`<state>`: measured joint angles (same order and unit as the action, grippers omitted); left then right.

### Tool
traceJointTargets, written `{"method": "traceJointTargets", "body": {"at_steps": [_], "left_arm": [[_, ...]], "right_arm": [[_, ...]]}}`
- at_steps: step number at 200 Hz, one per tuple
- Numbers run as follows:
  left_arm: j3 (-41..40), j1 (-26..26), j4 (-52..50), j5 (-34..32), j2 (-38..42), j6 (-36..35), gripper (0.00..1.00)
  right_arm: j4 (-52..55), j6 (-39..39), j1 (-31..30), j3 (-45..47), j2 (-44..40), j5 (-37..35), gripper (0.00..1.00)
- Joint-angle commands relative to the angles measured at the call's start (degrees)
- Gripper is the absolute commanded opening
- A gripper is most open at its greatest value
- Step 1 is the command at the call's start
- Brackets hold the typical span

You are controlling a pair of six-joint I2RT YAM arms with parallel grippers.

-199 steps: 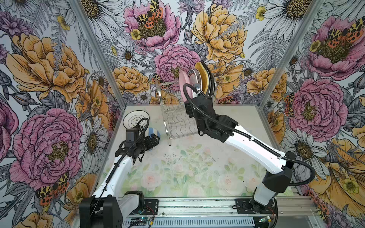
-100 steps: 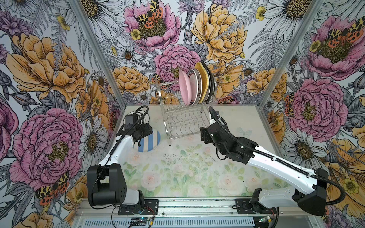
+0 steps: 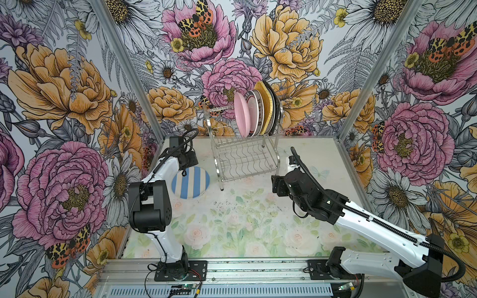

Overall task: Load plates into a dish rack
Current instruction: Move the plate to the bottom-center of the table.

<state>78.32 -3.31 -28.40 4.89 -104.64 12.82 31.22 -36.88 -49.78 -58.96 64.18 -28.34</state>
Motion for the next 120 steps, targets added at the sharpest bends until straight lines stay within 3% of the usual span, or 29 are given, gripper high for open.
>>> {"method": "traceJointTargets", "body": {"at_steps": [1, 120], "left_arm": [[4.1, 1.1, 0.2, -0.6, -4.4, -2.7, 0.54], [20.8, 3.8, -6.1, -4.1, -21.7, -5.3, 0.44]], "right_arm": [[-0.3, -1.6, 1.0, 1.3, -2.0, 1.4, 0.77], [-0.3, -2.4, 3.2, 2.5, -3.0, 2.6, 0.77]]}}
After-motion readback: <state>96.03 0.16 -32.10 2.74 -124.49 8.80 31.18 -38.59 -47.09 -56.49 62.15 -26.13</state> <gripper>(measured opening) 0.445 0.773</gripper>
